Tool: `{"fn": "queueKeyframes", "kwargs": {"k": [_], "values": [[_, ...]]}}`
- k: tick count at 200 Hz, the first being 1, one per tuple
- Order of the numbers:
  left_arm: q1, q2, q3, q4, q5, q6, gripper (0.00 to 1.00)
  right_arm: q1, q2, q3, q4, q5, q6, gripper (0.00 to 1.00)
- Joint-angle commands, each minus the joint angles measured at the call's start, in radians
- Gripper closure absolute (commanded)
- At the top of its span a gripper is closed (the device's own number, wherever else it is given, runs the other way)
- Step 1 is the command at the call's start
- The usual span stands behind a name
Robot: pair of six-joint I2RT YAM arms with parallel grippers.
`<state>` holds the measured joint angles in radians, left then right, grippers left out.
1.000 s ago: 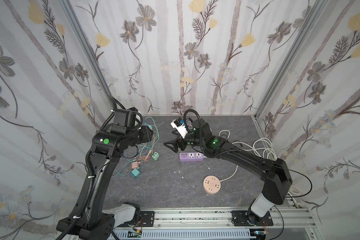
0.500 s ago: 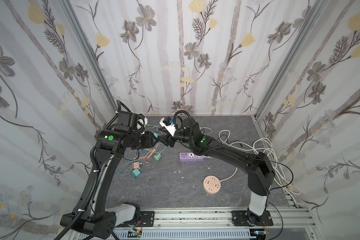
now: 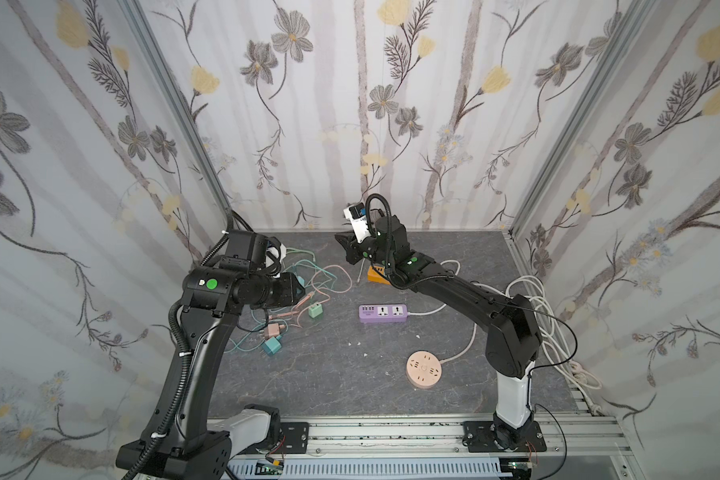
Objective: Insert the plug
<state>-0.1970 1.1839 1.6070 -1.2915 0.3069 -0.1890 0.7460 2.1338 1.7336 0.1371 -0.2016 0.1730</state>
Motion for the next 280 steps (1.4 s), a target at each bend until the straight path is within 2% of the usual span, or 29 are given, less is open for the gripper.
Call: {"fn": "queueKeyframes", "kwargs": {"k": [1, 12, 38, 46, 58, 70, 88, 115, 129, 145, 157, 195, 203, 226, 246, 266, 280], "values": [[0.004, -0.035, 0.036, 0.031, 0.090, 0.028, 1.00, -0.010, 0.043, 0.030, -0.122, -0.001, 0.095, 0.91], [0.005, -0.047, 0.091, 0.050, 0.052, 0.026, 1.00, -0.010, 0.065, 0.044, -0.171, 0.007, 0.090, 0.91], [0.007, -0.085, 0.224, 0.130, -0.160, 0.021, 1.00, -0.011, 0.090, 0.042, -0.221, -0.021, 0.076, 0.85], [0.007, -0.099, 0.250, 0.170, -0.208, 0.010, 1.00, -0.013, 0.086, 0.035, -0.218, -0.069, 0.059, 0.78], [0.007, -0.118, 0.284, 0.230, -0.232, 0.002, 1.00, -0.013, 0.071, 0.006, -0.187, -0.128, 0.035, 0.62], [0.007, -0.117, 0.337, 0.261, -0.215, -0.004, 1.00, -0.013, 0.048, -0.027, -0.147, -0.158, 0.023, 0.47], [0.006, -0.065, 0.459, 0.234, -0.154, -0.013, 1.00, -0.010, 0.009, -0.077, -0.097, -0.189, -0.015, 0.35], [0.007, 0.009, 0.589, 0.201, -0.087, -0.027, 1.00, -0.006, -0.067, -0.200, 0.050, -0.249, -0.061, 0.26], [0.007, 0.032, 0.629, 0.202, -0.044, -0.037, 1.00, -0.004, -0.081, -0.246, 0.129, -0.334, -0.073, 0.24], [0.007, 0.043, 0.647, 0.225, 0.017, -0.064, 1.00, 0.007, -0.059, -0.249, 0.190, -0.433, -0.068, 0.22], [0.007, 0.050, 0.665, 0.248, 0.059, -0.087, 1.00, 0.026, -0.034, -0.238, 0.224, -0.456, -0.077, 0.21], [0.007, 0.072, 0.767, 0.299, 0.180, -0.167, 1.00, 0.110, 0.107, -0.081, 0.242, -0.366, -0.100, 0.16], [0.007, 0.094, 0.772, 0.312, 0.205, -0.186, 1.00, 0.121, 0.145, -0.034, 0.229, -0.310, -0.089, 0.11], [0.007, 0.087, 0.774, 0.331, 0.229, -0.214, 1.00, 0.139, 0.234, 0.057, 0.230, -0.116, -0.056, 0.10], [0.007, 0.079, 0.775, 0.325, 0.199, -0.206, 1.00, 0.139, 0.269, 0.083, 0.236, -0.029, -0.016, 0.10], [0.006, 0.057, 0.774, 0.321, 0.192, -0.204, 1.00, 0.138, 0.305, 0.123, 0.207, -0.022, -0.005, 0.09], [0.006, 0.052, 0.774, 0.319, 0.188, -0.202, 1.00, 0.133, 0.350, 0.175, 0.183, -0.038, 0.064, 0.11]]}}
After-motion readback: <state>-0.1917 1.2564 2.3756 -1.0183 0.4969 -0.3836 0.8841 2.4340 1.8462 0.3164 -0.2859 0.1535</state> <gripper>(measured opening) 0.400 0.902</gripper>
